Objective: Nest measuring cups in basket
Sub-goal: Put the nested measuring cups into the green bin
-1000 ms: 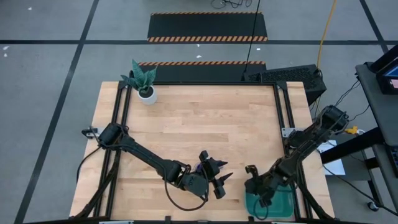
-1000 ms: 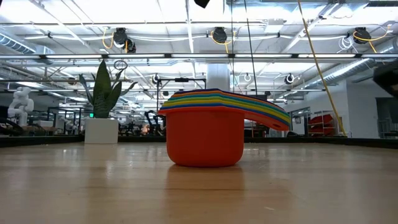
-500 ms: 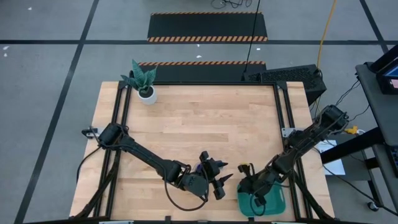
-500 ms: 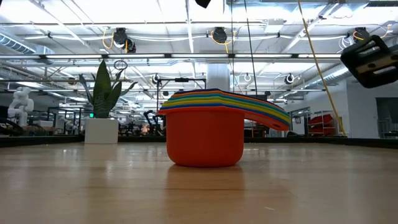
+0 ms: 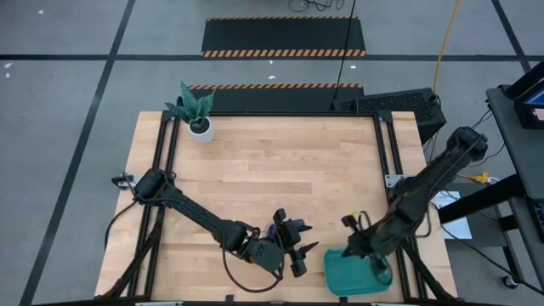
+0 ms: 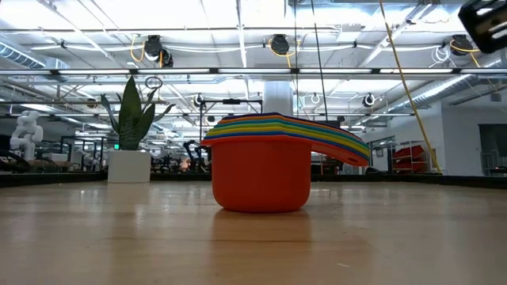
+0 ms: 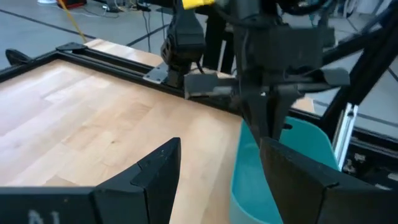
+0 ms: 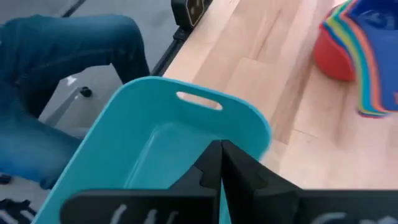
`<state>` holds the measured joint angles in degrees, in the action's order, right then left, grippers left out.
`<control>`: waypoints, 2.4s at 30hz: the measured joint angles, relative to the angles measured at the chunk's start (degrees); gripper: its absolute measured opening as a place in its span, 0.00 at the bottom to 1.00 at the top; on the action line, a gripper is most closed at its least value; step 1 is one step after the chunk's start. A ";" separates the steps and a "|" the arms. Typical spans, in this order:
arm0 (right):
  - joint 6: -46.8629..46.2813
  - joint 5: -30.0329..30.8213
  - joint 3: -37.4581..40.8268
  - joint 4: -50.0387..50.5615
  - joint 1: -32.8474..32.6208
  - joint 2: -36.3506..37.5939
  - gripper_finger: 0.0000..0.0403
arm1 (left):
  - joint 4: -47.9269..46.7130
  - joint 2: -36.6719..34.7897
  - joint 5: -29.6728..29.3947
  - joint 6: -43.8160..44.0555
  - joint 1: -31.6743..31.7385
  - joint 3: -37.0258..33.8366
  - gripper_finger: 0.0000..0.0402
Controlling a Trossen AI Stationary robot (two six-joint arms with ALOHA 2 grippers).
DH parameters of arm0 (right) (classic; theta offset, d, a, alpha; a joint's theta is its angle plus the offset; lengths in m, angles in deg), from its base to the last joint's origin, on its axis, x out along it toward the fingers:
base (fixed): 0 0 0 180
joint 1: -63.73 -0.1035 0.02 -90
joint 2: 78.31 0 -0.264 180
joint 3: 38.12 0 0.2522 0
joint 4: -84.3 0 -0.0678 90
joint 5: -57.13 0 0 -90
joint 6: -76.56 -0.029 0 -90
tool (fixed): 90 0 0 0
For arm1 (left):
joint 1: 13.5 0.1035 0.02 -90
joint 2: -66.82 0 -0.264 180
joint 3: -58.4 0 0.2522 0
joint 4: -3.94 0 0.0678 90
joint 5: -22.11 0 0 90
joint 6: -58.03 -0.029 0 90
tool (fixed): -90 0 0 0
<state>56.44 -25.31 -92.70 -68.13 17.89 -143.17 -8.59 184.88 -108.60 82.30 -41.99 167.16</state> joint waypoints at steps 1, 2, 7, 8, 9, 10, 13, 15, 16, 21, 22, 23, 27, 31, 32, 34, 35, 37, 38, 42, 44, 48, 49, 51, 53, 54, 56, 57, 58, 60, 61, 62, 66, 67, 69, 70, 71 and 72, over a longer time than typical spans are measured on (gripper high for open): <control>-0.05 0.12 0.00 1.76 -0.20 1.76 0.00 | -0.06 0.01 -0.20 -0.21 0.14 0.21 0.56; -0.53 0.15 0.00 3.66 -0.45 3.51 0.00 | -0.23 0.00 -0.18 -0.88 0.39 0.30 0.56; -6.50 4.73 0.00 13.88 -4.80 9.69 0.00 | -7.72 0.11 4.80 -1.84 2.49 4.15 0.56; -7.74 6.67 0.00 15.88 -6.18 10.25 0.00 | -10.25 0.11 5.22 -1.42 2.90 5.89 0.56; -8.81 8.54 0.00 17.42 -7.49 10.67 0.00 | -12.33 0.08 5.23 -1.21 3.36 7.51 0.56; -9.61 10.02 0.00 18.67 -8.68 10.98 0.00 | -14.22 -0.01 5.23 -1.17 3.79 8.77 0.56; -10.89 12.40 0.00 20.81 -11.43 11.27 0.00 | -17.95 -0.06 5.79 -0.84 4.91 10.35 0.58; -10.91 13.26 0.00 21.19 -12.66 11.27 0.00 | -19.21 0.07 6.14 -0.83 5.56 10.43 0.62; -10.89 13.37 0.00 21.30 -13.10 11.27 0.00 | -19.64 0.07 6.52 -0.38 6.01 10.45 0.64; -10.60 13.48 0.00 21.57 -13.93 11.27 0.00 | -24.11 0.65 12.62 2.78 8.73 10.60 0.79; -10.60 13.55 0.00 21.70 -13.92 11.27 0.00 | -24.56 0.91 13.58 2.58 9.11 10.60 0.82; -10.60 13.59 0.00 21.84 -13.90 11.27 0.00 | -25.00 1.05 14.46 2.13 9.50 10.55 0.85; -10.57 13.64 0.00 21.85 -13.90 11.27 0.00 | -24.78 1.87 16.78 1.65 10.15 10.69 0.90; -10.64 13.64 0.00 22.04 -13.90 11.27 0.00 | -29.49 4.73 18.17 2.29 10.46 10.59 0.91; -10.64 13.64 0.00 22.17 -13.90 11.28 0.00 | -30.55 5.49 18.24 3.08 10.48 10.46 0.92; -10.66 13.64 0.00 22.08 -13.90 11.29 0.00 | -29.10 6.93 18.19 4.72 10.41 10.48 0.94; -10.67 13.64 0.00 22.09 -13.90 11.29 0.00 | -29.28 7.28 18.19 4.82 10.24 10.49 0.96; -10.67 13.64 0.00 22.07 -13.90 11.29 0.00 | -28.29 8.32 18.22 4.97 9.79 10.54 0.99; -10.67 13.64 0.00 22.07 -13.90 11.29 0.00 | -28.18 8.71 18.23 5.01 9.49 10.60 0.99; -10.67 13.64 0.00 22.09 -13.90 11.29 0.00 | -30.26 8.98 18.34 6.29 8.81 10.55 0.98; -10.67 13.64 0.00 22.06 -13.90 11.29 0.00 | -32.27 8.94 18.37 7.88 8.60 10.62 0.99; -10.69 13.64 0.00 22.07 -13.90 11.29 0.00 | -37.21 9.01 20.50 11.11 8.49 10.58 0.99; -10.75 13.63 0.00 22.05 -13.90 11.29 0.00 | -38.12 9.05 21.10 12.05 8.68 10.58 0.99; -11.28 13.62 0.00 22.04 -13.90 11.29 0.00 | -39.12 9.40 21.70 13.06 8.80 10.58 1.00; -12.10 13.52 0.00 22.04 -13.90 11.29 0.00 | -38.32 9.62 22.82 12.65 8.87 10.54 1.00; -12.33 13.45 0.00 21.97 -13.90 11.29 0.00 | -37.70 9.61 23.21 12.24 8.87 10.53 1.00; -12.41 13.31 0.00 21.60 -13.90 11.29 0.00 | -36.99 9.43 23.26 11.67 8.87 10.56 1.00; -12.40 13.27 0.00 21.28 -13.90 11.29 0.00 | -37.36 9.40 23.37 11.34 8.94 10.56 1.00; -12.36 13.27 0.00 21.06 -13.90 11.29 0.00 | -37.76 9.40 24.07 10.94 9.05 10.56 1.00; -12.35 13.22 0.00 20.78 -13.90 11.29 0.00 | -37.69 9.42 26.39 10.56 9.26 10.30 1.00; -12.39 13.21 0.00 20.71 -13.90 11.29 0.00 | -37.53 9.42 27.51 10.78 9.32 10.16 0.99; -12.62 13.11 0.00 20.70 -13.90 11.29 0.00 | -37.47 9.42 28.39 11.10 9.35 10.14 0.99; -13.70 11.67 0.00 20.69 -13.92 11.29 0.00 | -37.45 9.42 29.20 12.11 9.21 10.10 0.99; -13.70 11.67 0.00 20.69 -13.94 11.29 0.00 | -37.46 9.42 29.20 12.26 9.11 10.10 0.99; -13.73 11.67 0.00 20.68 -13.95 11.29 0.00 | -37.39 9.42 29.20 12.33 8.69 10.10 0.99; -13.74 11.67 0.00 20.68 -13.95 11.29 0.00 | -37.38 9.42 29.16 12.37 8.46 10.10 0.99; -13.83 11.67 0.00 20.69 -13.95 11.29 0.00 | -37.35 9.42 29.18 12.48 8.22 10.10 0.99; -13.92 11.67 0.00 20.67 -13.95 11.29 0.00 | -37.31 9.42 29.16 12.52 7.96 10.10 0.99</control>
<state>42.52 -13.64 -92.70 -47.46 3.94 -131.87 -45.90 194.30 -79.44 94.83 -34.03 177.26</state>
